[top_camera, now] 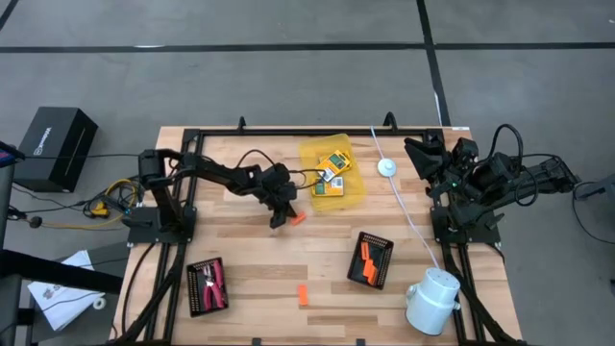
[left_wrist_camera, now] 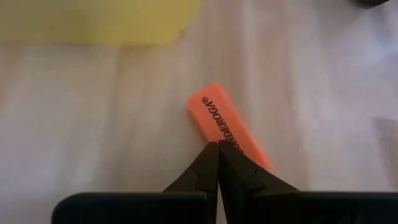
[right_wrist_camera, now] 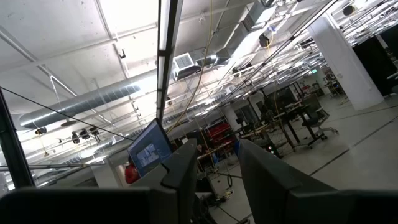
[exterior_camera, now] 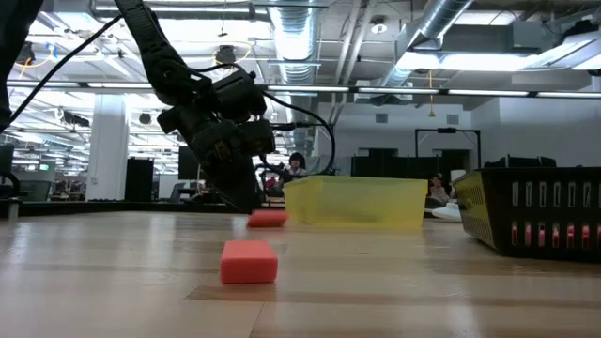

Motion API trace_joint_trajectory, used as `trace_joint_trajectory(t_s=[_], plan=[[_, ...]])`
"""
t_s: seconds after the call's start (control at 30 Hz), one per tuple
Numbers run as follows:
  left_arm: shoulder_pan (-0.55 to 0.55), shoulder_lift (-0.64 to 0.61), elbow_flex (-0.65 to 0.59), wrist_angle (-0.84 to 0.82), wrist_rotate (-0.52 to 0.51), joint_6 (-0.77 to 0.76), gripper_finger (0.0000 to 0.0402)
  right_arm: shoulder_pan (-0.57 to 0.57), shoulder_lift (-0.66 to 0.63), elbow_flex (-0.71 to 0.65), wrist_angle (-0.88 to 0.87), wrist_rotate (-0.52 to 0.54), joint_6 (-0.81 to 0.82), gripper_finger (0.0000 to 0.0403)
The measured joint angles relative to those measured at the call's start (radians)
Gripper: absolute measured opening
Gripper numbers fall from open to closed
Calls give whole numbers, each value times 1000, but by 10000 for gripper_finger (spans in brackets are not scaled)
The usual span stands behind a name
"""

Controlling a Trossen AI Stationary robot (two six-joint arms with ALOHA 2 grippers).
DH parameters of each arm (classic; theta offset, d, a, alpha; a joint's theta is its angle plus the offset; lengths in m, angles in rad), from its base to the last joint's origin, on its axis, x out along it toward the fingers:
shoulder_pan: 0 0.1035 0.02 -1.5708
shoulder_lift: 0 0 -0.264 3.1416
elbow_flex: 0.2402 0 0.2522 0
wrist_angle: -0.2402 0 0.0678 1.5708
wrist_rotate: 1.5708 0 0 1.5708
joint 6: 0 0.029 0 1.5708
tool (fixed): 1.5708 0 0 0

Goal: Pick & Place School Supplies
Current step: Put the orange eraser into the right black bin

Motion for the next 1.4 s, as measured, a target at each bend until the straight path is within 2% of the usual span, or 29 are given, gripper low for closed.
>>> trace_joint_trajectory(t_s=[0.13, 0.4, 0.53, 0.77, 0.9, 1.0, 1.07, 1.17, 1.3, 1.4], plan=[[1, 3, -1, -14, -27, 21, 0, 0, 0, 0, 0, 0, 0, 111], [10, 3, -1, -26, -19, 24, 0, 1, 0, 0, 0, -3, 0, 111], [18, -7, -3, -29, -16, -20, 0, 1, 0, 0, 0, -3, 1, 111], [26, -161, -4, -5, -27, -48, 0, 1, 1, 3, 3, -3, 26, 111], [40, -285, -6, -10, -25, -104, 0, 16, 56, 54, -29, -6, 28, 111], [13, -385, -4, -25, -12, -141, 0, 41, 131, 129, -178, -8, 136, 111], [-22, -441, -4, -53, -5, -151, 0, 53, 203, 179, -345, -21, 286, 111], [-74, -504, -4, -120, -18, -192, 0, 72, 352, 226, -523, -101, 522, 111], [-136, -563, -4, -172, -94, -223, 0, 93, 555, 241, -537, -135, 658, 111], [-168, -563, -2, -236, -153, -233, 0, 66, 674, 247, -532, -138, 745, 110]])
